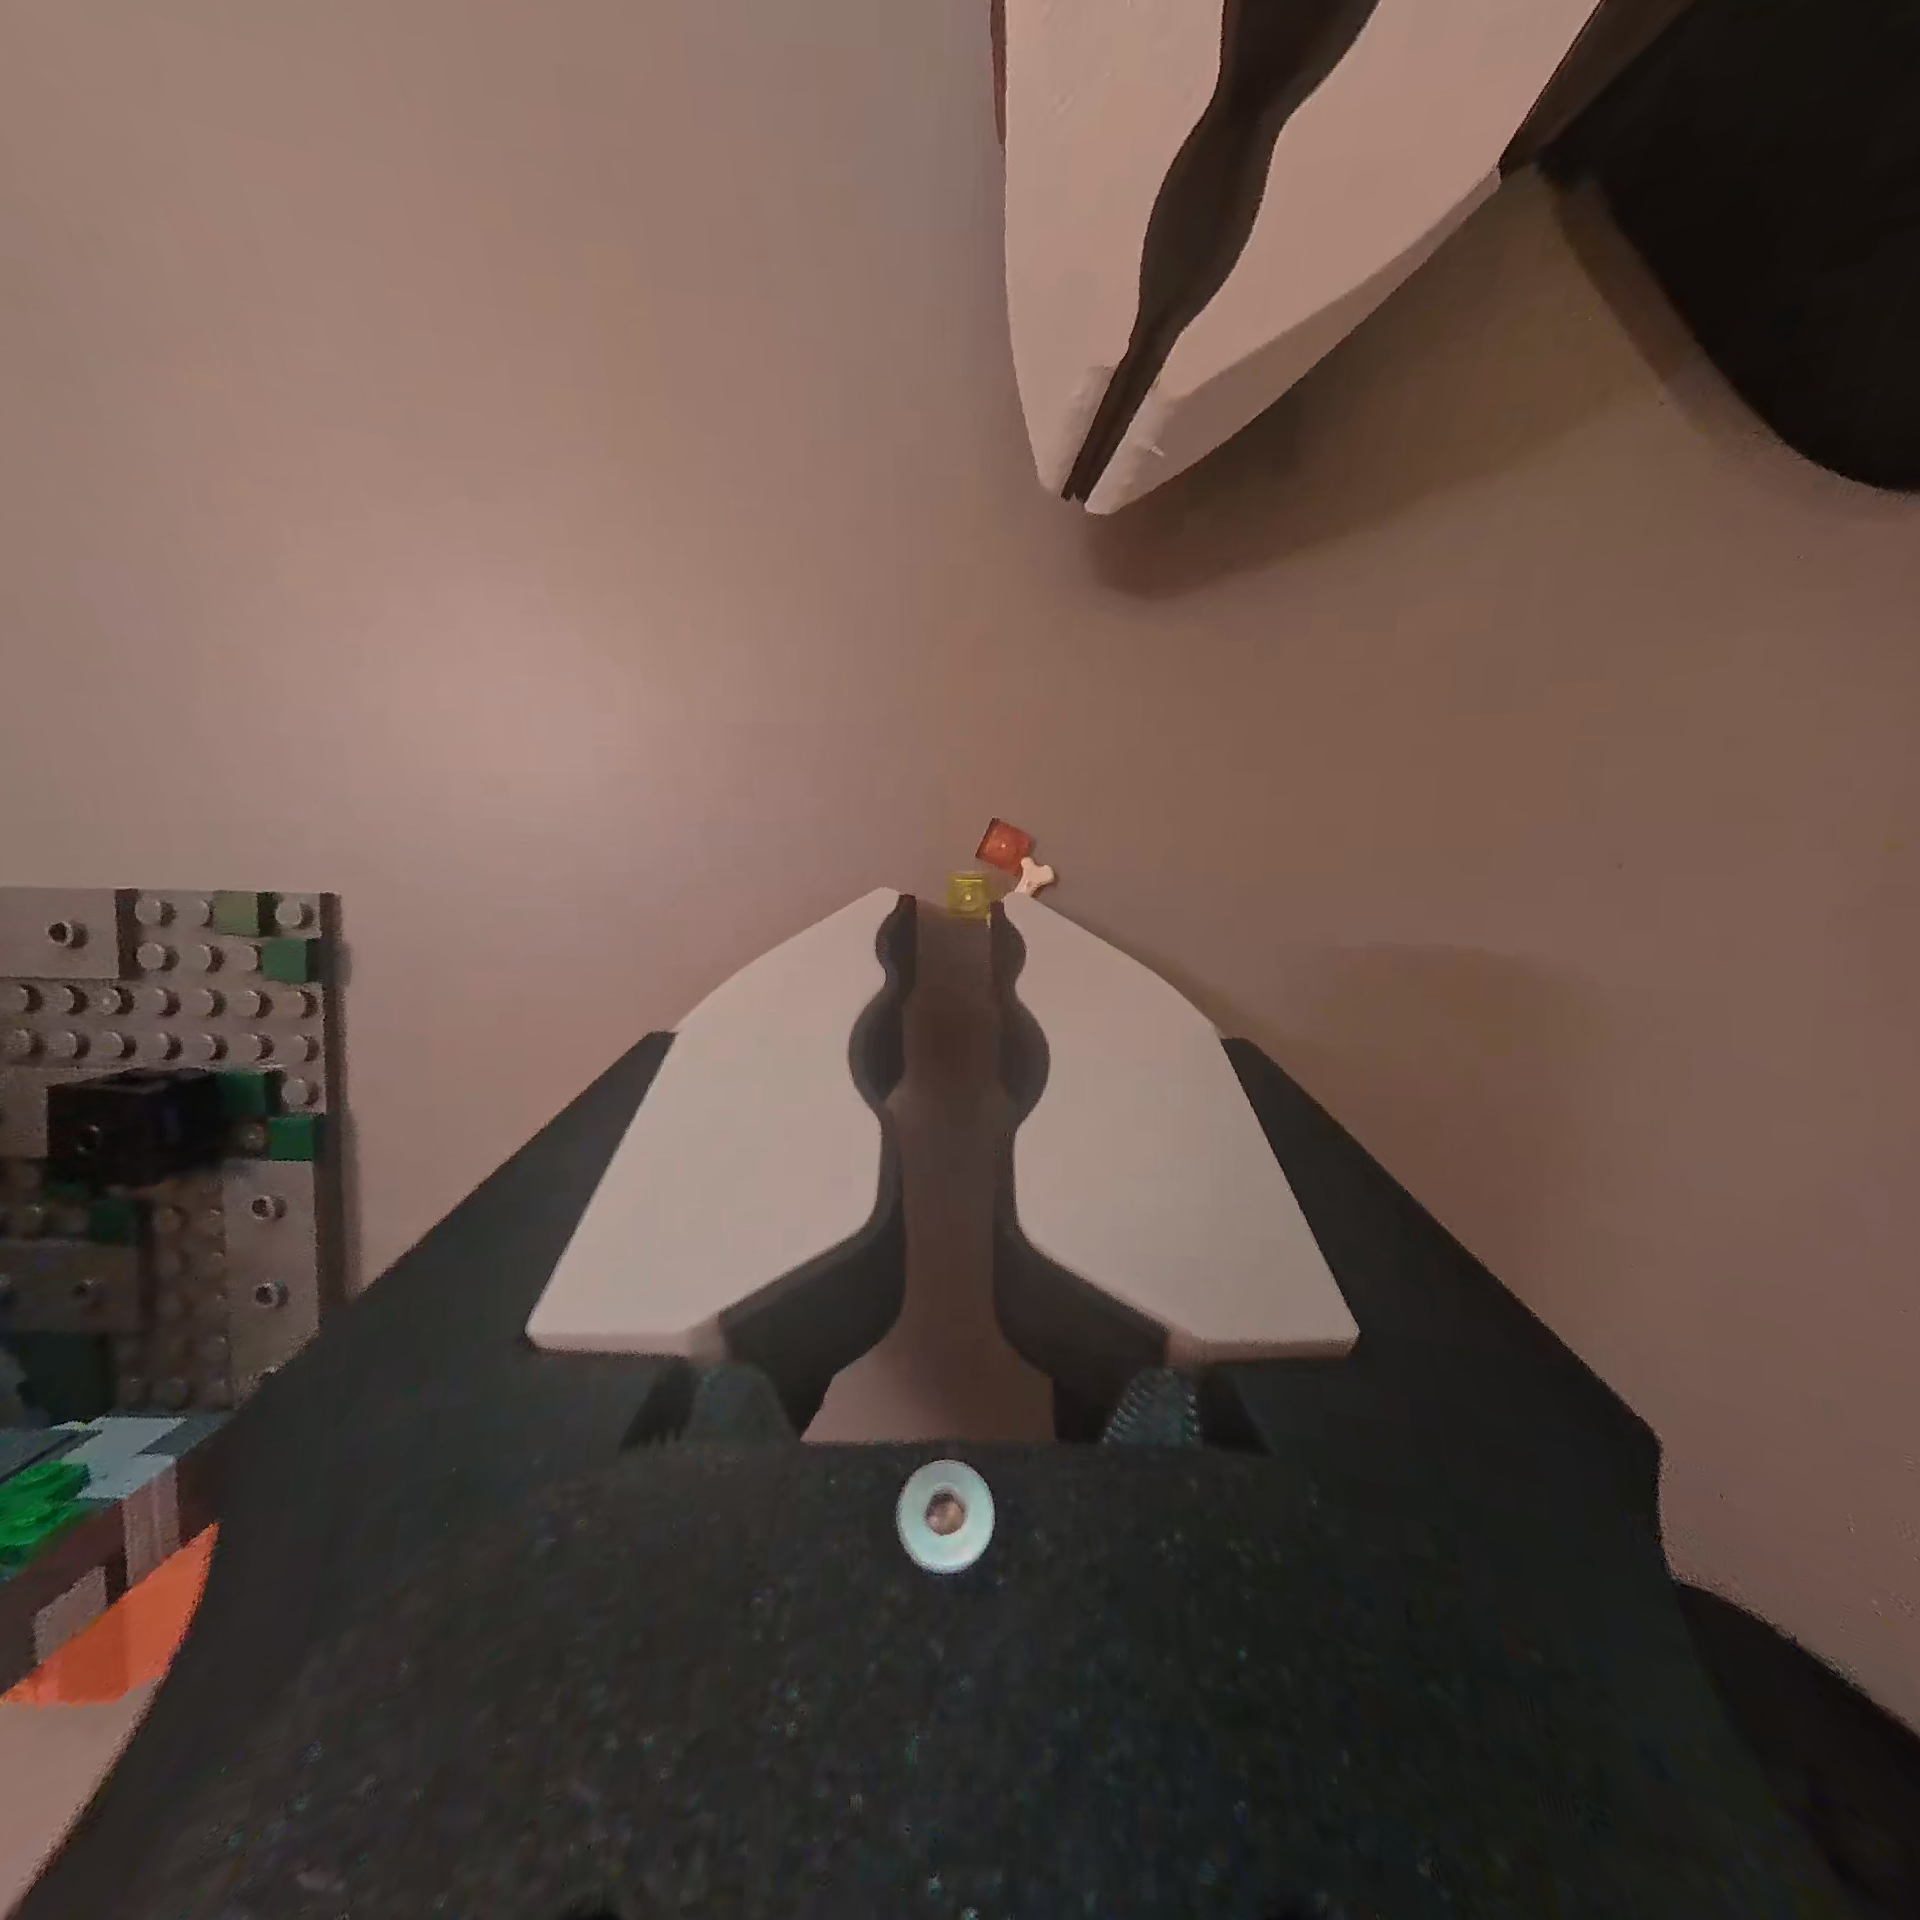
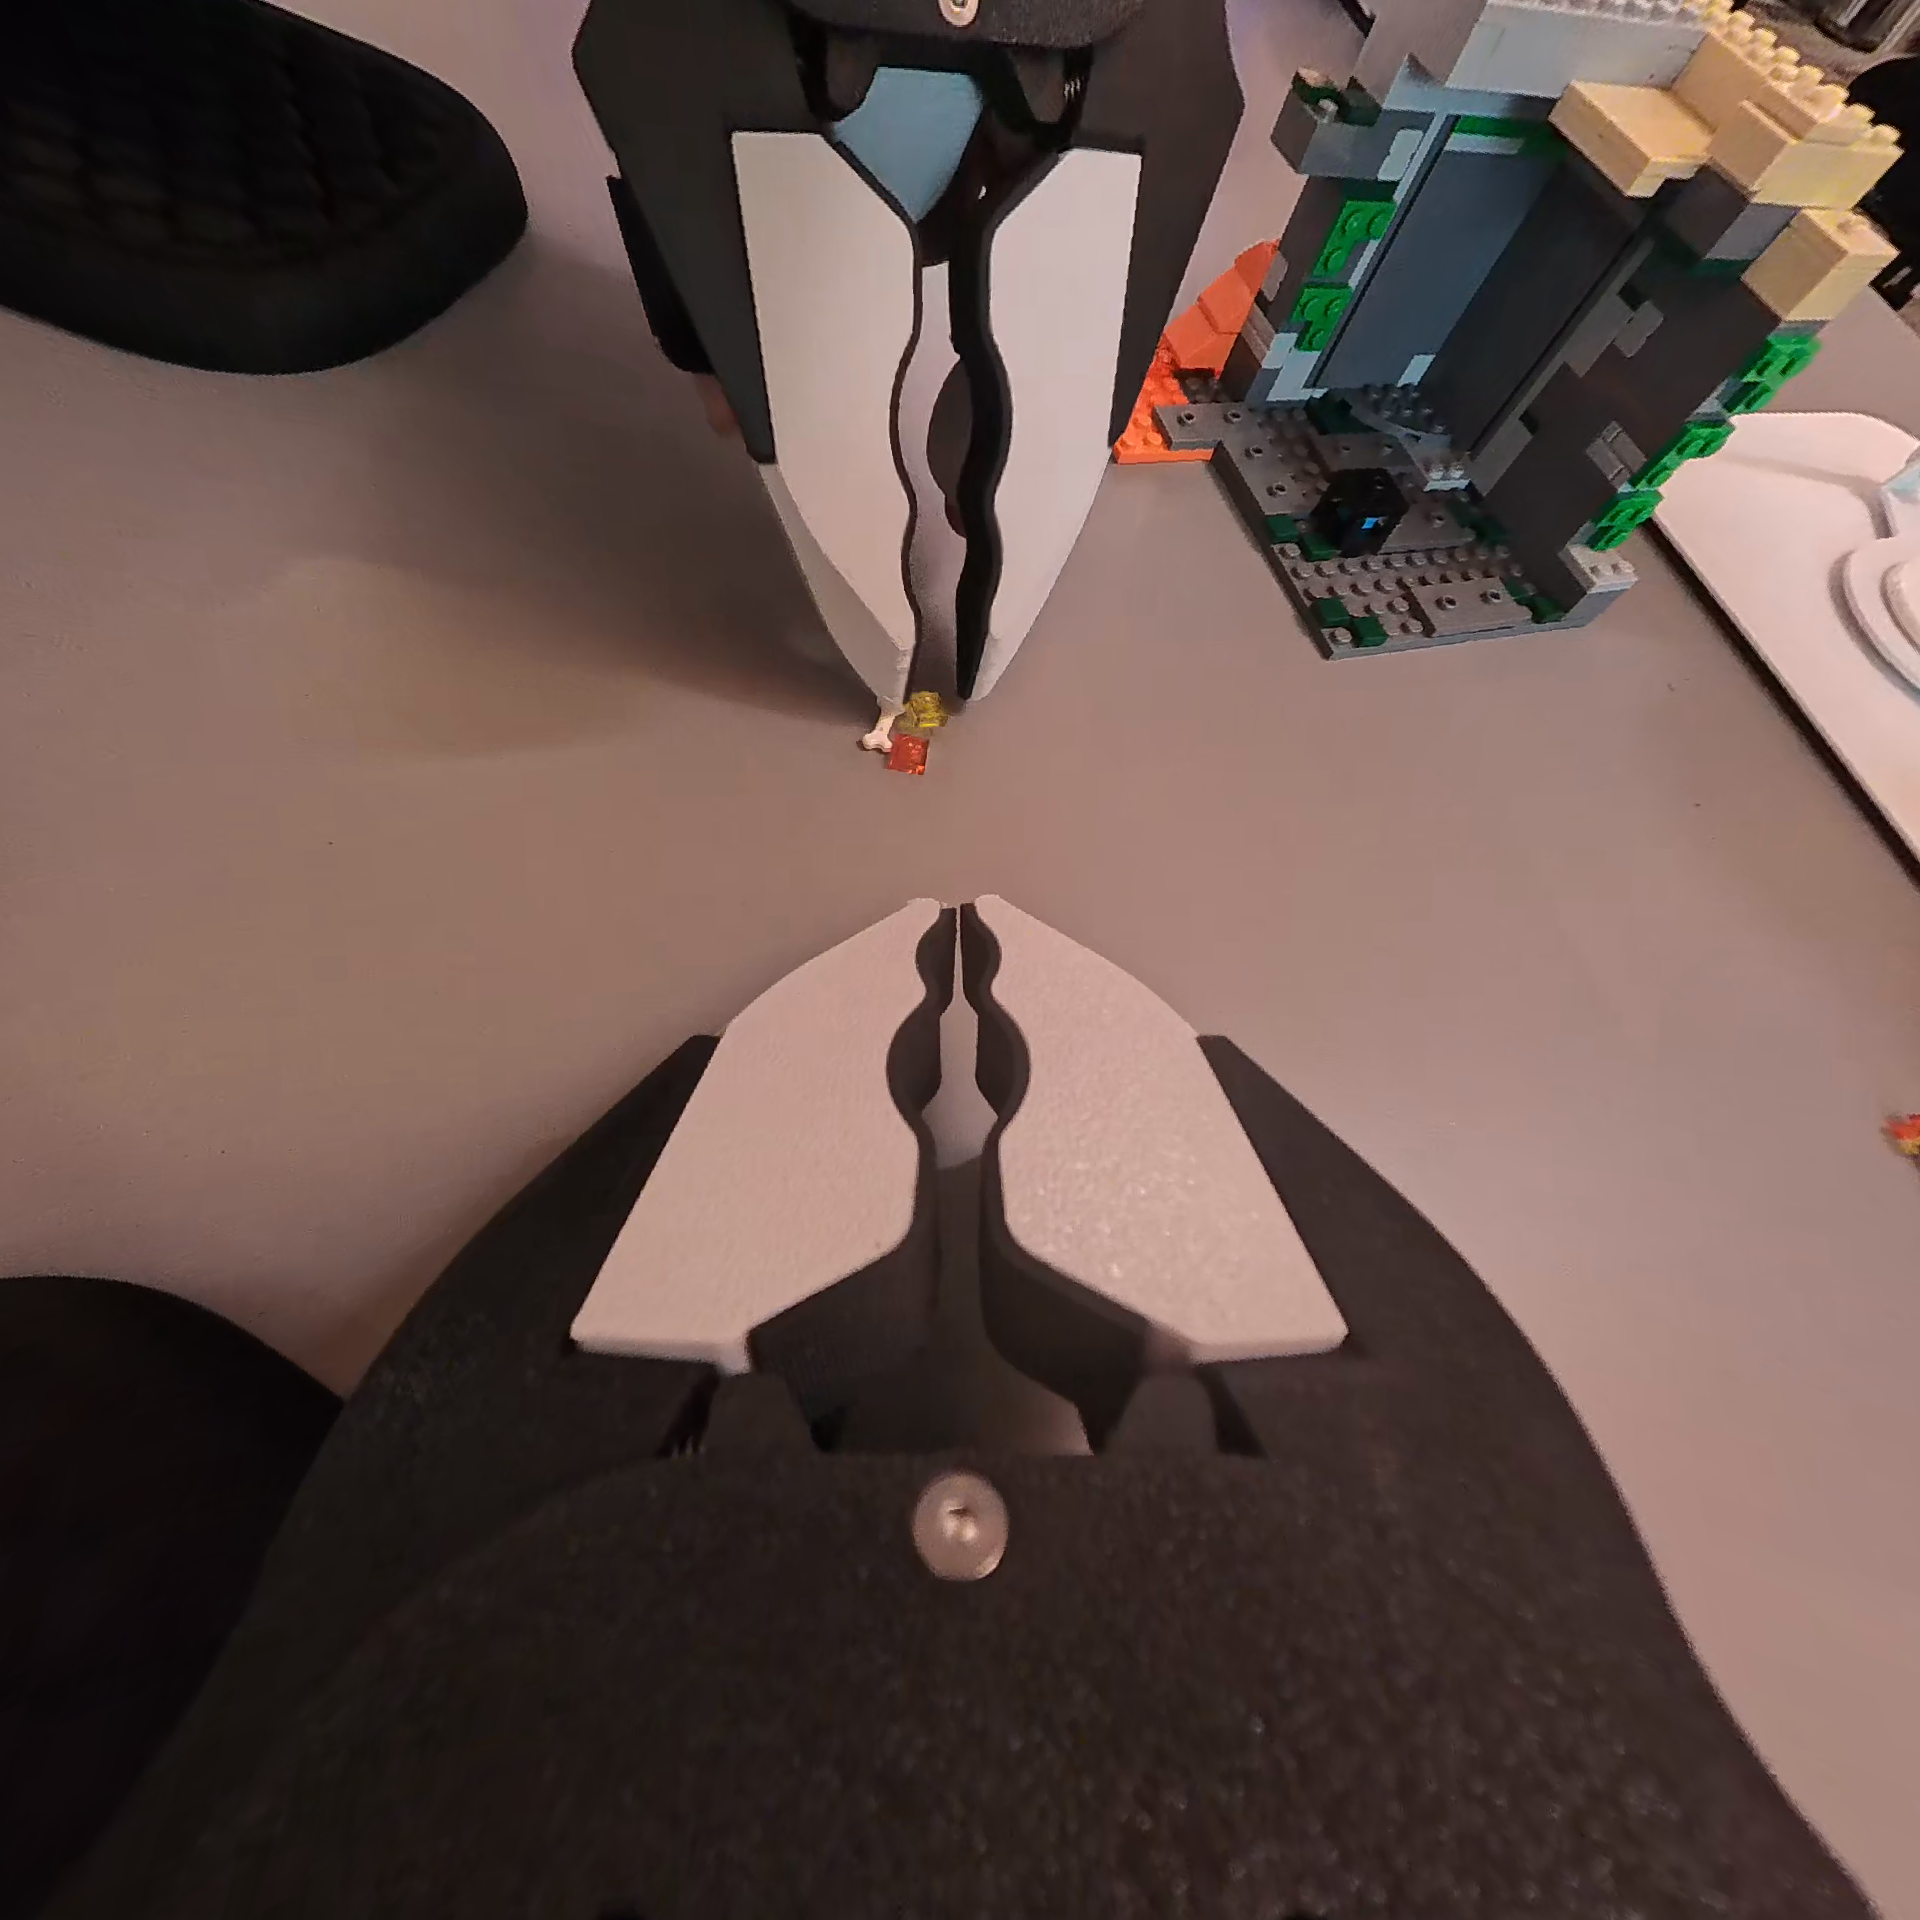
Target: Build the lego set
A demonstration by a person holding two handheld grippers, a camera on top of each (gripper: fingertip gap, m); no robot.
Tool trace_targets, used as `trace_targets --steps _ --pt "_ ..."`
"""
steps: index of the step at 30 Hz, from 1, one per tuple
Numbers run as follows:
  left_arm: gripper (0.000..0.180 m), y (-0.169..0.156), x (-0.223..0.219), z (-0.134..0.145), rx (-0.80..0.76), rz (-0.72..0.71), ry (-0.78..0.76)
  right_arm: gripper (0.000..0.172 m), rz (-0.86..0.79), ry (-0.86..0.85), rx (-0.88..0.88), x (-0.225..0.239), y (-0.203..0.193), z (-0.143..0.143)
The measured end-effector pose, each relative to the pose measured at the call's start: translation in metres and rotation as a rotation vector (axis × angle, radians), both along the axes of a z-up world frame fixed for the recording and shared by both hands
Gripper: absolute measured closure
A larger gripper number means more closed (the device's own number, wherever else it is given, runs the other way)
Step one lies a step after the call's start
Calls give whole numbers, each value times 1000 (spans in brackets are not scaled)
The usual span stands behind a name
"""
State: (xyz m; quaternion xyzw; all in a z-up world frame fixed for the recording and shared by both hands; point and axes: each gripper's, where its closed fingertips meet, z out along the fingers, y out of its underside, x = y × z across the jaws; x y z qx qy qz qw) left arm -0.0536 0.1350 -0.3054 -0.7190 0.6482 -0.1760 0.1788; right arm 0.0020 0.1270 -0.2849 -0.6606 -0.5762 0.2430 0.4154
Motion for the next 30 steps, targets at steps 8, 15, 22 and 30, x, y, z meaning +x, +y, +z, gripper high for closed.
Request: trace_targets --steps 8,15,22,30 --pt "162 -1 -3 6 14 5 -18 171 1 -7 3 0 0 -1" --pt "162 1 1 4 37 12 -33 172 8 23 13 -5 -3 4" --pt "161 6 7 3 54 -10 -7 172 33 16 13 -33 7 4" --pt "161 9 7 8 68 -11 -24 172 83 -75 -4 -50 15 -8"
